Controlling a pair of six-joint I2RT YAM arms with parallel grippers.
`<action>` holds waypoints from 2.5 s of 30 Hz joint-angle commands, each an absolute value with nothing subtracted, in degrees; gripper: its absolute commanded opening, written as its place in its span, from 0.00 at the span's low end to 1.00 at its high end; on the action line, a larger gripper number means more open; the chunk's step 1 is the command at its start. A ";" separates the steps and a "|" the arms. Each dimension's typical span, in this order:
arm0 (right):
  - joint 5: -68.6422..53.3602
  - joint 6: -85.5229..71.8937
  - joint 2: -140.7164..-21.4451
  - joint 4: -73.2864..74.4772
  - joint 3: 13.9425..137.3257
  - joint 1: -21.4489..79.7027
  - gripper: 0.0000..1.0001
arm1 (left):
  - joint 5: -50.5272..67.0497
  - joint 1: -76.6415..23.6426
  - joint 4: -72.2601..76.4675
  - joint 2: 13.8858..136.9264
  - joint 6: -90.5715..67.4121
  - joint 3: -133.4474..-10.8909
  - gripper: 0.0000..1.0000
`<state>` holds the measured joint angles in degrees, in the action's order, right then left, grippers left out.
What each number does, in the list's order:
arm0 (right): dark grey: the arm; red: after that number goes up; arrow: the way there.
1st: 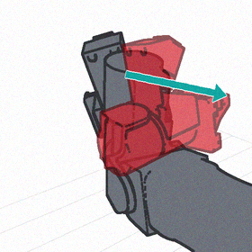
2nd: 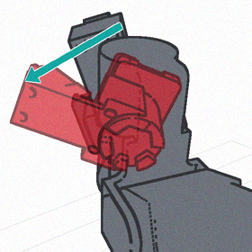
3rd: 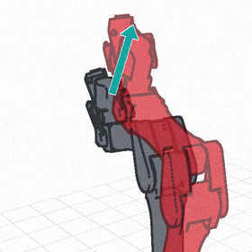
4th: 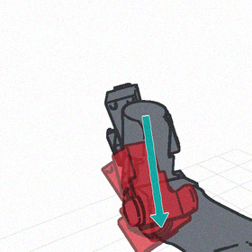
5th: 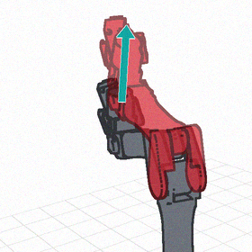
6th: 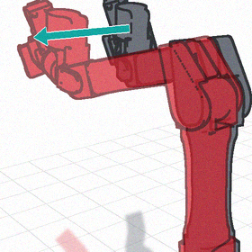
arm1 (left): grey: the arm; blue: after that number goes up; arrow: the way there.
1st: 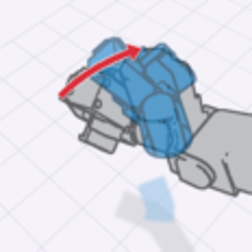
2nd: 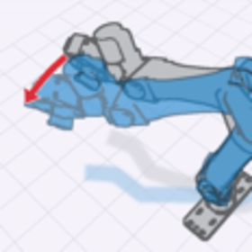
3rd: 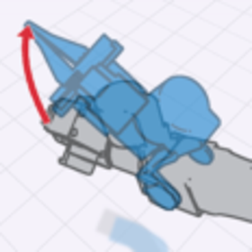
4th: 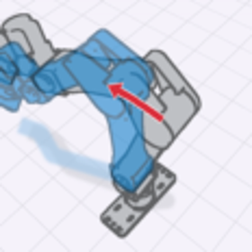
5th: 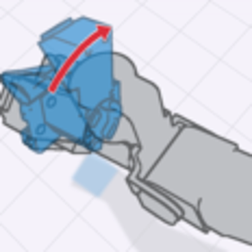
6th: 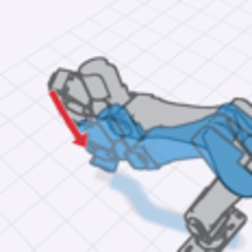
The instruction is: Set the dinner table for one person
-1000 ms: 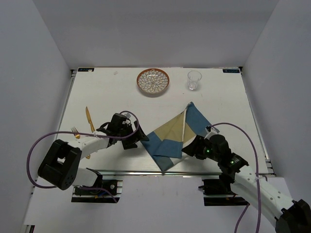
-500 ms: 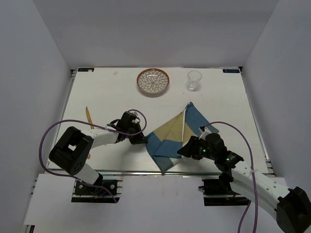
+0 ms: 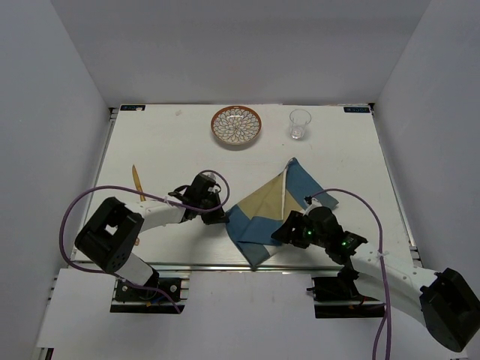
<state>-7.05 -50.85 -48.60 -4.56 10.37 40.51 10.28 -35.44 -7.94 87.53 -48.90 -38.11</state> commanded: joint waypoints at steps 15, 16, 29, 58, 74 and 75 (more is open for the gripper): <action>-4.13 -55.11 -57.82 -16.25 9.84 44.38 0.18 | 12.13 -37.00 -5.81 82.01 -48.25 -38.41 0.00; -4.30 -55.28 -58.53 -16.78 10.28 44.73 0.00 | 12.39 -37.00 -5.45 81.57 -48.34 -38.06 0.00; 9.47 -38.24 -50.98 11.48 43.65 43.68 0.00 | -7.71 -35.95 -24.24 67.95 -50.35 -59.39 0.00; 4.41 -26.72 -46.16 22.77 41.94 19.43 0.00 | -30.07 -34.80 -39.73 35.61 -67.32 -39.14 0.00; -8.35 -25.93 -70.72 11.96 40.86 24.51 0.89 | -16.53 -34.80 -34.81 59.55 -56.25 -44.11 0.98; -7.31 -25.75 -73.01 11.61 41.83 25.74 0.89 | -16.00 -34.80 -34.80 63.24 -56.08 -45.25 0.98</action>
<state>-5.96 -26.22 -68.42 16.32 38.92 23.22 -19.99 -34.72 -38.81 54.61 -59.75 -42.74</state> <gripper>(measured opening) 0.889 0.981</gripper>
